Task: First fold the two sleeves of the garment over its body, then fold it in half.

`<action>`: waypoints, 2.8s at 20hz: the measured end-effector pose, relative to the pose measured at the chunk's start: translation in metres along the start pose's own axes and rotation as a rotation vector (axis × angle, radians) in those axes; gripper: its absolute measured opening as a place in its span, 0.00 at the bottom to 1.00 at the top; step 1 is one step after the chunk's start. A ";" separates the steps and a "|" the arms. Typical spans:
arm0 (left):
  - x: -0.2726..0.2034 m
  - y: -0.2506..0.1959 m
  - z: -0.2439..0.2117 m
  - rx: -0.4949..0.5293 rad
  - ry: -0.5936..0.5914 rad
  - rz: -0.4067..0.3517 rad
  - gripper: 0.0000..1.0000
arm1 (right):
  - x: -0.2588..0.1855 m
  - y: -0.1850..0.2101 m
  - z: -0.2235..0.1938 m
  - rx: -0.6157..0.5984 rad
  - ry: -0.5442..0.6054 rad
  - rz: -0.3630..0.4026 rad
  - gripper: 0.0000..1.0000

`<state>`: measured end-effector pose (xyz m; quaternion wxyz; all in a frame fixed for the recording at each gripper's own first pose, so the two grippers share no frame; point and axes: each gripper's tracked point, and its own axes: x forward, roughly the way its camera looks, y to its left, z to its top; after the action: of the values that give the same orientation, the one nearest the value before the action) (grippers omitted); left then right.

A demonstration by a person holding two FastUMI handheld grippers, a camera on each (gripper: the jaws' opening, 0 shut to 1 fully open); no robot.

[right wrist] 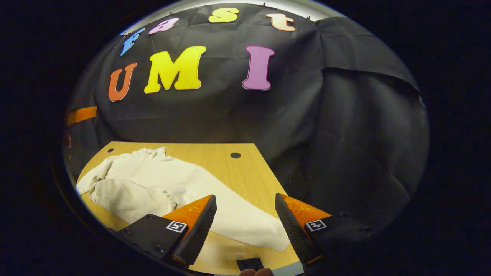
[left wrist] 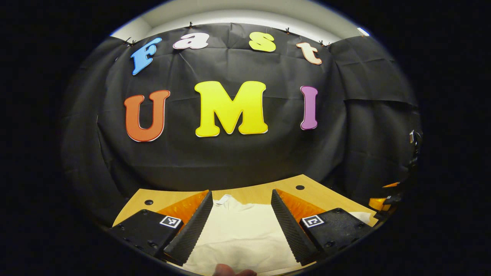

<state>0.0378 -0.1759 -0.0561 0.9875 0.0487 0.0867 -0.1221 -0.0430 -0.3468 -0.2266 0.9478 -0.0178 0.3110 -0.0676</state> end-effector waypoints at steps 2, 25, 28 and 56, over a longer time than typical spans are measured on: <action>0.005 -0.011 -0.005 0.002 0.011 -0.013 0.98 | 0.011 -0.020 -0.039 -0.012 0.110 -0.007 0.96; 0.014 -0.006 -0.044 0.017 0.145 0.046 0.98 | 0.083 -0.072 -0.174 -0.117 0.619 0.149 0.90; 0.013 -0.001 -0.044 0.028 0.146 0.057 0.98 | 0.087 -0.070 -0.171 -0.140 0.593 0.151 0.46; -0.074 0.166 -0.045 -0.078 0.076 0.364 0.98 | 0.076 0.119 0.158 -0.411 0.105 0.169 0.04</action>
<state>0.0018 0.0068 -0.0740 0.9905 0.0296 0.1183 0.0640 0.1247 -0.2403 -0.1530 0.9091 -0.1811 0.3674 0.0760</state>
